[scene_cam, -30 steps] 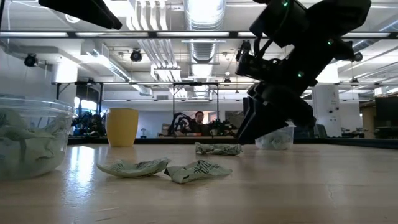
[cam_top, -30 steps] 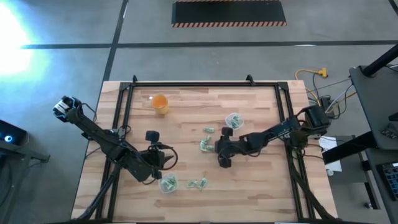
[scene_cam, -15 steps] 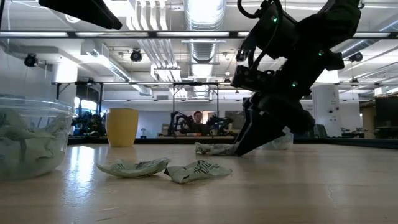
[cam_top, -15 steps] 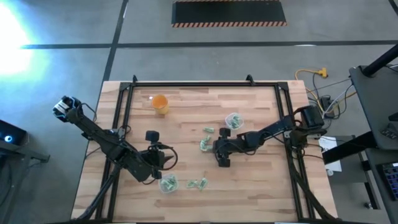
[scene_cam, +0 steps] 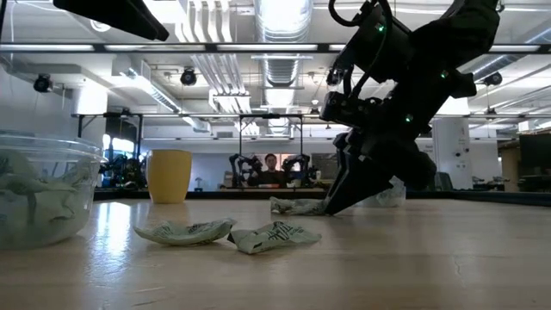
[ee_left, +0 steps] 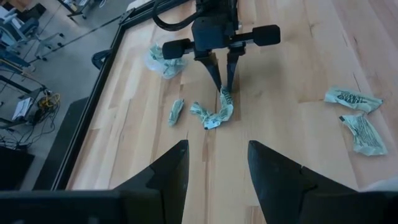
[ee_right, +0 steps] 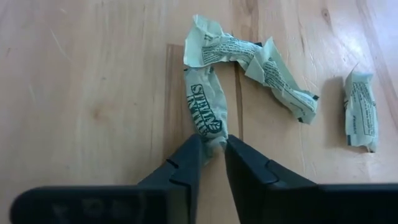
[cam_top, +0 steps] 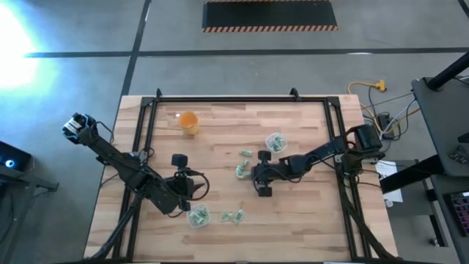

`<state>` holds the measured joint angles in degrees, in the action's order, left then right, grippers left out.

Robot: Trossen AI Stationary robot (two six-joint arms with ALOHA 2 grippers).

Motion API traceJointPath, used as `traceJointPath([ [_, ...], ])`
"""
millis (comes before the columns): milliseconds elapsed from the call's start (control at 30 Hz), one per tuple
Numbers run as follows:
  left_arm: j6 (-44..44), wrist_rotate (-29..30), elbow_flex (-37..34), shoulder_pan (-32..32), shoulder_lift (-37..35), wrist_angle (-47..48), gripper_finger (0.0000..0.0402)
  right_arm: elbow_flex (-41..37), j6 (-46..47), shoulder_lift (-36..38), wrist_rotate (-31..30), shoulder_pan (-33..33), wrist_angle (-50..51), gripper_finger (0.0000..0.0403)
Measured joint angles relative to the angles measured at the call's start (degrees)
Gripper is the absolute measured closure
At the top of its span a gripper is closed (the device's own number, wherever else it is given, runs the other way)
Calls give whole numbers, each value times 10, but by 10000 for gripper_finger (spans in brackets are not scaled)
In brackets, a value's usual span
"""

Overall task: Pick and place Stevia / Truvia into bins
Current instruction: Put the green stevia packet into the top transparent container

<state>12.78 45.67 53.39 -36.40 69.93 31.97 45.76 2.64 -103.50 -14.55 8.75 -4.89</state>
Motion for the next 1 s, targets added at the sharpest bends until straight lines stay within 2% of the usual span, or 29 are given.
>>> traceJointPath([
  [233, 0, 0, 0, 0, 0, 0, 254, 4, -25, 0, -8, 0, 4, 388],
  [567, 0, 0, 0, 0, 0, 0, 254, 7, -28, 48, -14, 0, 59, 394],
  [833, 0, 0, 0, 0, 0, 0, 254, 7, -5, 145, -97, 11, 150, 394],
  [1000, 0, 0, 0, 0, 0, 0, 254, -2, 43, 207, -170, 11, 234, 394],
])
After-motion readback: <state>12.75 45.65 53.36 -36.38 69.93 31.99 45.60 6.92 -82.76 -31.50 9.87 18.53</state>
